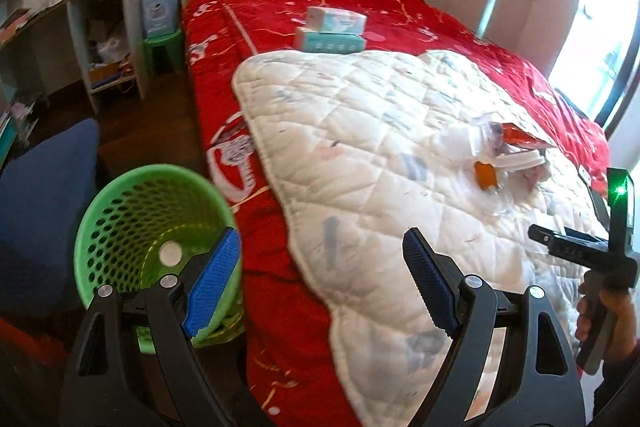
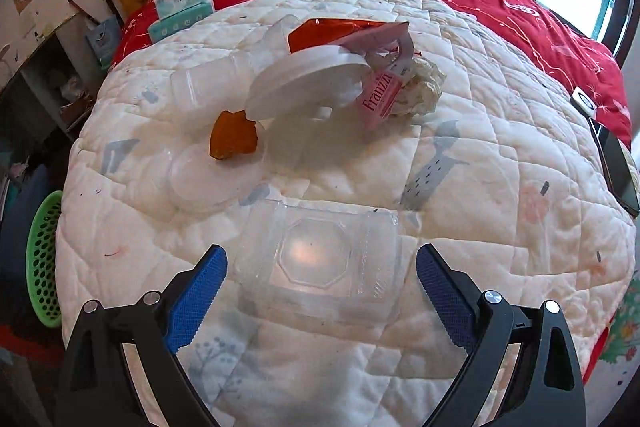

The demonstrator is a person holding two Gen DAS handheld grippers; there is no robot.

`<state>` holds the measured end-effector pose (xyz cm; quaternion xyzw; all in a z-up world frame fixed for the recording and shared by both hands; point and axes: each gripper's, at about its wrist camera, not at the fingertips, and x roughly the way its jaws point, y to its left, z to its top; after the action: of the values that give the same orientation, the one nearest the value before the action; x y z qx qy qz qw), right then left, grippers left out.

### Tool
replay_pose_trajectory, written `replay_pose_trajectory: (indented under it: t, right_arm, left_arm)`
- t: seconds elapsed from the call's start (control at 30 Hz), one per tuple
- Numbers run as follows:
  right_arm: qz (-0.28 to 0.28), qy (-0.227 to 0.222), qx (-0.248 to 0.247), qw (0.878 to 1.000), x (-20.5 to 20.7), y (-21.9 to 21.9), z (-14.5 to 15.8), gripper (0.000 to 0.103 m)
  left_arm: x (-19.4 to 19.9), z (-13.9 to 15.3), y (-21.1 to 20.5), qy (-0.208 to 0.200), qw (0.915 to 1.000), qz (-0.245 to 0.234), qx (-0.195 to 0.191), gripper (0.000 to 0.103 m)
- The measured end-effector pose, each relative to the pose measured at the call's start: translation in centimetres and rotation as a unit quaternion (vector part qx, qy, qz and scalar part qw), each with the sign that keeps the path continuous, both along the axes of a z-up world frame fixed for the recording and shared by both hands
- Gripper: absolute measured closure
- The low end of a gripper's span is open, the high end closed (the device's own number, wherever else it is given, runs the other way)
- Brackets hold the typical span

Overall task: Collect trash
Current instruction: 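Return the right tool to the bed and grasp the clear plastic lid, then grasp a clear plastic container with the left tool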

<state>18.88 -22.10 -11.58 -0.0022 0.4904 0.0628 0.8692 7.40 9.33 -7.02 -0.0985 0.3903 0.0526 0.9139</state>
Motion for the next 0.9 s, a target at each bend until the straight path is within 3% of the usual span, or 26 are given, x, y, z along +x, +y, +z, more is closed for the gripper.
replay_pose_trajectory:
  t: [0.07, 0.13, 0.37, 0.57, 0.9]
  right_arm:
    - [0.003, 0.0, -0.003, 1.0, 0.0, 0.1, -0.1, 0.022]
    - [0.008, 0.003, -0.005, 1.0, -0.1, 0.1, -0.1, 0.026]
    - [0.02, -0.005, 0.003, 1.0, -1.1, -0.6, 0.9, 0.027]
    - [0.027, -0.014, 0.018, 0.999, -2.2, -1.7, 2.1, 0.027]
    - [0.035, -0.019, 0.037, 0.999, -2.8, -2.9, 2.9, 0.027]
  left_arm:
    - [0.9, 0.0, -0.7, 0.0, 0.9999, -0.01, 0.003, 0.021]
    - [2.1, 0.0, -1.7, 0.002, 0.9997, -0.024, 0.004, 0.021]
    - [6.4, -0.2, -5.5, 0.002, 0.9969, -0.078, 0.013, 0.021]
    - [11.3, -1.1, -8.9, 0.007, 0.9923, -0.123, -0.012, 0.021]
    - [18.0, -3.4, -11.7, 0.025, 0.9882, -0.145, -0.044, 0.026]
